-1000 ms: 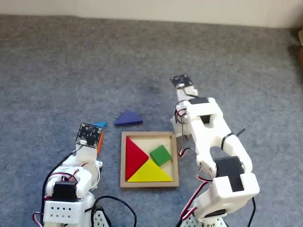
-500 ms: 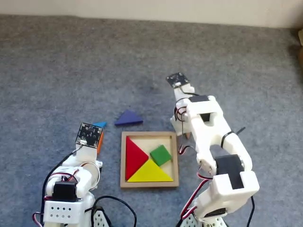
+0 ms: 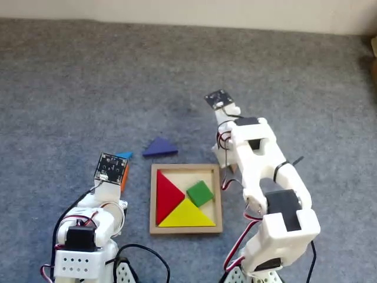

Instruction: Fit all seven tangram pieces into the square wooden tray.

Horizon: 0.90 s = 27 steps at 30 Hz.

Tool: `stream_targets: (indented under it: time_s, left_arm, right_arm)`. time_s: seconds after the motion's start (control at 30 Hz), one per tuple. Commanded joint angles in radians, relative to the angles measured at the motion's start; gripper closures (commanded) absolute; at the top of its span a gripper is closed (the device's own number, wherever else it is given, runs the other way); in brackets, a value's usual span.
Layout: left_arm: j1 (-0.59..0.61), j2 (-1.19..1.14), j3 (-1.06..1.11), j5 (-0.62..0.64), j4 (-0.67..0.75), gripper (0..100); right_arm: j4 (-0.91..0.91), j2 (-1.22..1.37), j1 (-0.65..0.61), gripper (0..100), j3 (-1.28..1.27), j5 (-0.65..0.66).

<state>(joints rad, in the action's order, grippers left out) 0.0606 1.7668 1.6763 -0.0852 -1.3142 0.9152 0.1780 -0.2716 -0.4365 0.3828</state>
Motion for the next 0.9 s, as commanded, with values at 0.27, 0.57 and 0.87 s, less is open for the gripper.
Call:
stream_targets:
  time_s: [0.27, 0.57, 0.87]
  left_arm:
    - [0.010, 0.048, 0.021, -0.006, -0.005, 99]
    - [0.010, 0.048, 0.021, -0.006, -0.005, 99]
    - [0.010, 0.048, 0.021, -0.006, -0.005, 99]
  right_arm:
    - [0.117, -0.189, 0.001, 93.3, 0.025, 0.012]
    - [0.268, -0.302, -0.018, 93.3, 0.024, 0.005]
    - [0.363, -0.341, -0.044, 92.1, 0.024, -0.157]
